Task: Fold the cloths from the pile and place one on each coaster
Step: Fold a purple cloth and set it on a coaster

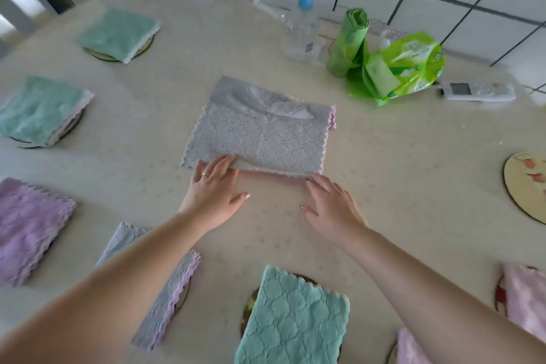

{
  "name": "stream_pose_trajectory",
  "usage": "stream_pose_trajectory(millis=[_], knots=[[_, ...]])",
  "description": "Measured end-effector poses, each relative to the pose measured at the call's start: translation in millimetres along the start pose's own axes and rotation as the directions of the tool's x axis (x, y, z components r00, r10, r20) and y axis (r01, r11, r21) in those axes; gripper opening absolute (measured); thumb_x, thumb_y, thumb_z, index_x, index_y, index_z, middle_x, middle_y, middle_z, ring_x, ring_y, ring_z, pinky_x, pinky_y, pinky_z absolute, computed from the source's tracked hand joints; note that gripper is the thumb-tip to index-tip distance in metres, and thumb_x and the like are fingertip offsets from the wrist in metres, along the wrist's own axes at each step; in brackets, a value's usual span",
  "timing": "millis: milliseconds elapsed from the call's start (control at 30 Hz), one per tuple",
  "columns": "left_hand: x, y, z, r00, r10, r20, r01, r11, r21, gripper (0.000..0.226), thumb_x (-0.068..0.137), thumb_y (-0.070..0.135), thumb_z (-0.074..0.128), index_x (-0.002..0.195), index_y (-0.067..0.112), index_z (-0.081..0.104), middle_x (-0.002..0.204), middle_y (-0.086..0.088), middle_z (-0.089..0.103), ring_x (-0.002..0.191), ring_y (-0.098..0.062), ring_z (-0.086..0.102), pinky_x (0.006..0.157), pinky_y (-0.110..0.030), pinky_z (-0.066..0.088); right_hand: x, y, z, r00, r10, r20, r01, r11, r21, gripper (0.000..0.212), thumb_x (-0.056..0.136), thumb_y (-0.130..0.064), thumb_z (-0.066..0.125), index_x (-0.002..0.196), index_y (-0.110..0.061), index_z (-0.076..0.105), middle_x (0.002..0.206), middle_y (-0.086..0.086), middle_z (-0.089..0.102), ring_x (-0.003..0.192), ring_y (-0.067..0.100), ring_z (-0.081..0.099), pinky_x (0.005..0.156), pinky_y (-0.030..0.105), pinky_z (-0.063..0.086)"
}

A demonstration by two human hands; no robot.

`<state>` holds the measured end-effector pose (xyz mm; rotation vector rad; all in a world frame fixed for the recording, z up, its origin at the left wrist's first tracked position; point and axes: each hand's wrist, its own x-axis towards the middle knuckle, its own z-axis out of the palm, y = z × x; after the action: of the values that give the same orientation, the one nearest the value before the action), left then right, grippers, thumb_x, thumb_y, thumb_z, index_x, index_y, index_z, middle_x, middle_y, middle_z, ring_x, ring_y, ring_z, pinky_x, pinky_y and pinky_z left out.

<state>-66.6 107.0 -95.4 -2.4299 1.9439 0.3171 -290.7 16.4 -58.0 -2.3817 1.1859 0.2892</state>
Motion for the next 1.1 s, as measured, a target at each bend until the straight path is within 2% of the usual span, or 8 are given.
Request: stream_pose_trajectory(millis=[200,433,567,700,800,900,1000,1100], knots=[[-3.8,-31.2,-20.5,0.988,-0.132,-0.082,0.126,0.99,-0.064,0.043,0.092,0.038,0.048,0.126,0.013,0.053,0.147,-0.001,0.036,0.14,-0.019,0.023,0.115,-0.052,0.008,-16.9,7.9,-16.7,0.987,0.006,-0.16,0.007,0.997,0.079,0.05,0.092,-0.028,0.049,0.14,-0.017,0.039,0.149,-0.008,0.03,0.127,0.021,0.045,0.105,0.03,0.034],[-21.7,-1.5,-62.2,0.91,-0.086,-0.406,-0.02,0.968,-0.251,0.026,0.082,0.009,0.063,0.106,0.018,0.069,0.114,-0.003,0.065,0.109,-0.024,0.06,0.106,-0.052,0.031,-63.3,36.0,-40.3,0.933,0.005,-0.359,0.047,0.99,0.136,0.043,0.09,-0.023,0.056,0.132,-0.015,0.051,0.142,-0.008,0.041,0.12,0.017,0.05,0.097,0.026,0.037],[-43.2,34.9,-81.7,0.863,-0.063,-0.501,-0.139,0.924,-0.357,0.025,0.08,0.011,0.051,0.095,0.017,0.071,0.097,-0.001,0.068,0.088,-0.023,0.064,0.082,-0.036,0.051,-101.6,63.4,-50.2,0.9,-0.009,-0.435,0.077,0.987,0.139,0.041,0.088,-0.022,0.059,0.128,-0.016,0.055,0.136,-0.005,0.047,0.117,0.018,0.053,0.095,0.027,0.039],[-77.1,81.2,-96.2,0.833,-0.06,-0.55,-0.211,0.885,-0.415,0.027,0.078,0.006,0.049,0.093,0.013,0.071,0.09,0.0,0.064,0.082,-0.01,0.056,0.073,-0.023,0.043,-154.1,95.0,-60.6,0.83,-0.047,-0.555,0.142,0.981,0.129,0.037,0.084,-0.016,0.064,0.12,-0.015,0.061,0.124,-0.001,0.054,0.106,0.019,0.059,0.083,0.024,0.041],[-104.4,119.3,-107.5,0.786,-0.061,-0.615,-0.286,0.846,-0.45,0.02,0.079,-0.003,0.055,0.088,0.008,0.069,0.084,0.001,0.061,0.078,-0.001,0.054,0.073,-0.022,0.044,-197.1,117.1,-75.7,0.752,-0.108,-0.65,0.23,0.967,0.106,0.027,0.08,-0.006,0.067,0.106,-0.011,0.065,0.107,0.002,0.058,0.094,0.019,0.061,0.073,0.017,0.037],[-132.1,155.9,-118.8,0.756,-0.102,-0.646,-0.317,0.806,-0.499,0.026,0.08,-0.009,0.06,0.085,0.016,0.065,0.082,0.009,0.062,0.081,0.009,0.056,0.074,-0.011,0.045,-237.4,134.4,-94.3,0.681,-0.098,-0.726,0.324,0.929,0.179,0.019,0.079,0.0,0.066,0.092,-0.013,0.062,0.092,-0.005,0.058,0.084,-0.004,0.056,0.074,0.006,0.038],[-153.3,184.4,-128.5,0.745,-0.126,-0.655,-0.362,0.748,-0.556,0.041,0.082,-0.005,0.061,0.083,0.035,0.056,0.08,0.022,0.065,0.073,0.009,0.059,0.067,-0.011,0.045,-266.8,146.8,-111.2,0.669,-0.013,-0.743,0.352,0.886,0.301,0.018,0.083,-0.006,0.064,0.094,-0.018,0.058,0.087,-0.012,0.06,0.085,-0.016,0.053,0.073,0.0,0.036],[-160.3,197.1,-130.6,0.764,-0.127,-0.633,-0.368,0.719,-0.589,0.039,0.083,-0.006,0.06,0.082,0.033,0.054,0.075,0.022,0.063,0.064,0.01,0.054,0.061,-0.005,0.038,-277.1,158.5,-120.5,0.698,0.057,-0.713,0.324,0.864,0.386,0.023,0.083,-0.01,0.066,0.104,-0.018,0.062,0.088,-0.01,0.061,0.084,-0.003,0.058,0.075,0.009,0.041]])
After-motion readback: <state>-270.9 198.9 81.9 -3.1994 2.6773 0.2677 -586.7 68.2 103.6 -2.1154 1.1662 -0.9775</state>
